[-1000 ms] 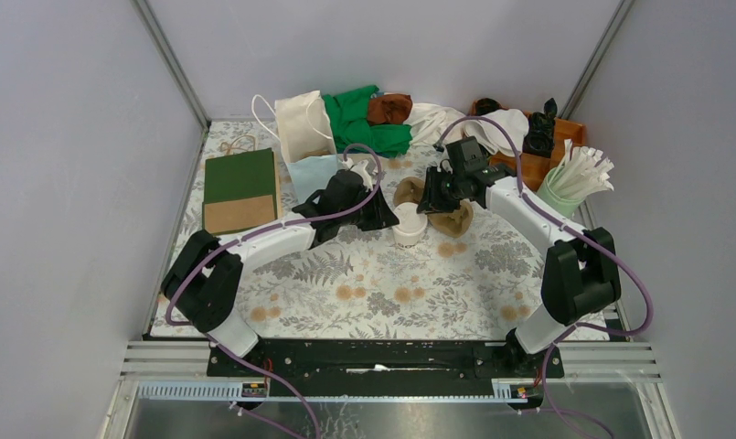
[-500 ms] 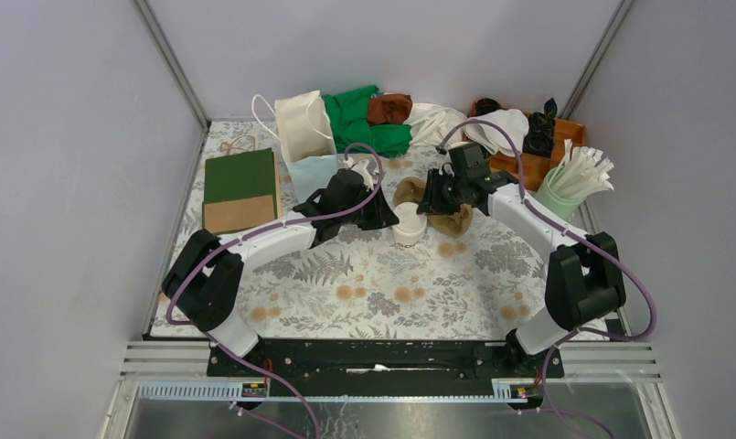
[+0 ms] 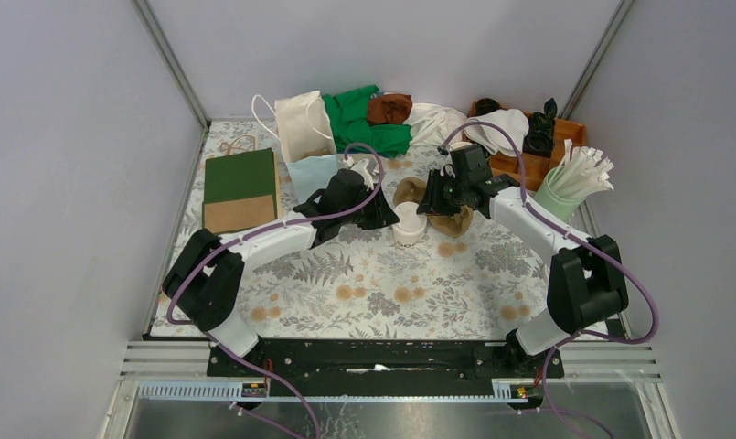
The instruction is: Pack the takeout coffee
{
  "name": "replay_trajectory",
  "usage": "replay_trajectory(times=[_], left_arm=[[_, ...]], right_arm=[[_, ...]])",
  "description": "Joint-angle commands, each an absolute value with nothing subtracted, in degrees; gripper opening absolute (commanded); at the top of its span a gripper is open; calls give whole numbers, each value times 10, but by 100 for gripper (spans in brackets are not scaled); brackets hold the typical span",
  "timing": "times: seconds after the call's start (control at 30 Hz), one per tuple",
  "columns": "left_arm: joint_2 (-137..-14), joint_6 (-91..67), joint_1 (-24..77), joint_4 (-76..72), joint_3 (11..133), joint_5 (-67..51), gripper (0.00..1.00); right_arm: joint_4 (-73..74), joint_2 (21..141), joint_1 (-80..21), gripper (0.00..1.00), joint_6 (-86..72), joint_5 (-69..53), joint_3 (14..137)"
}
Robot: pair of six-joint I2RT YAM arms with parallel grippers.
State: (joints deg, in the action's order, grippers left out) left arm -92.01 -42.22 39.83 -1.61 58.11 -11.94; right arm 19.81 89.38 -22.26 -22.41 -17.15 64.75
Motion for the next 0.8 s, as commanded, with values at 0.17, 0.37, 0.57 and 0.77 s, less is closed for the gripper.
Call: replay_trajectory(times=[0.17,0.37,0.57,0.77], left_arm=[[-944,-417,405,-39,530,-91,24],[-943,-399,405,-17,567,-90,25],[-949,-365,405,45,662,-89,29],[-946,-340,406,105,727,-69,33]], right_arm=[[261,911,-229,33,-226,-172,630],[274,896,-229,34,-229,-172,641],[308,903,-229,34,-227,-152,710],[321,903,-229,36,-236,-130,754]])
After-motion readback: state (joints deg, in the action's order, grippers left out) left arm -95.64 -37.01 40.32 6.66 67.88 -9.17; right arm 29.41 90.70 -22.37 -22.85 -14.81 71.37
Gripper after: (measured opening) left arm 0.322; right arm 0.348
